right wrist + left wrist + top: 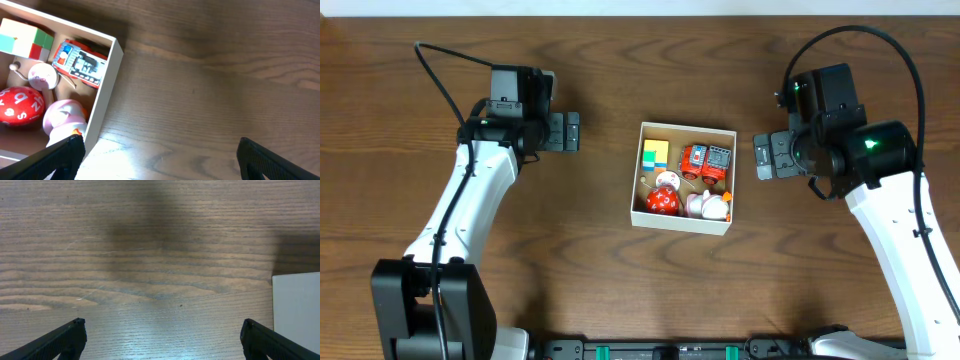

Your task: Pack container

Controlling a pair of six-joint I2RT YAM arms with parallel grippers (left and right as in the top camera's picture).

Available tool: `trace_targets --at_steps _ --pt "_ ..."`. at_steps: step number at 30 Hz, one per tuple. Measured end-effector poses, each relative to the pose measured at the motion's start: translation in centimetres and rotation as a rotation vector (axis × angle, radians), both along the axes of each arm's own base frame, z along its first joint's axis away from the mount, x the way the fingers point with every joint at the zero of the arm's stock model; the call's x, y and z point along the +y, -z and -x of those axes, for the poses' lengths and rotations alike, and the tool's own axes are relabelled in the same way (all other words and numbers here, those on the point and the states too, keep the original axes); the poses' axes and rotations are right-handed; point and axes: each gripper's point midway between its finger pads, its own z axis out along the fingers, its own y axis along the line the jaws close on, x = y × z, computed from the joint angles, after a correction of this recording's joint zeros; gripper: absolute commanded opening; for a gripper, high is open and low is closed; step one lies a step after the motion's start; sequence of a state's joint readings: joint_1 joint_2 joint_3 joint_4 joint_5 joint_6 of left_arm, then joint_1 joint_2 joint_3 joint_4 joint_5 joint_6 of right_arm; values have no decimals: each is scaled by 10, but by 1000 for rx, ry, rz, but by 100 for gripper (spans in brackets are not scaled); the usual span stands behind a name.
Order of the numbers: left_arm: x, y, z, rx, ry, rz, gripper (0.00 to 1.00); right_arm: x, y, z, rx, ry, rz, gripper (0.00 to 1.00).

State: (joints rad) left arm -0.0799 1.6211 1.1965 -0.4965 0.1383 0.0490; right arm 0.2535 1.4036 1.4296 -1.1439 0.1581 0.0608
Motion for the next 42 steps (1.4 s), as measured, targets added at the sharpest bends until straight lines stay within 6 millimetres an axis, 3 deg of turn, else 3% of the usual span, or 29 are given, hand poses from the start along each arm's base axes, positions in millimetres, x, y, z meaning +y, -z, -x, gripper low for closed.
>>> trace_targets --at_steps 11,14,16,20,24,29,33,36,39,42 --pt "0 0 0 0 0 0 98 0 -1 0 -2 0 0 99" --pt "0 0 0 0 0 0 98 -2 -10 3 -33 3 -1 99" --pt "0 0 0 0 0 0 98 -4 -27 6 -100 7 -12 99" --pt "0 0 0 0 0 0 98 -8 -91 25 -341 6 -79 99" --pt "0 0 0 0 0 0 98 -20 -149 75 -565 2 -144 99" --pt "0 0 0 0 0 0 98 -36 -182 140 -766 3 -204 99" --pt "0 0 0 0 0 0 98 -46 -185 178 -880 4 -236 99" --pt "0 0 0 0 0 0 98 -53 -172 200 -933 19 -243 99" --pt "0 0 0 0 0 0 98 -60 -147 209 -950 58 -225 99" --pt "0 0 0 0 0 0 98 -65 -119 201 -962 108 -200 99"
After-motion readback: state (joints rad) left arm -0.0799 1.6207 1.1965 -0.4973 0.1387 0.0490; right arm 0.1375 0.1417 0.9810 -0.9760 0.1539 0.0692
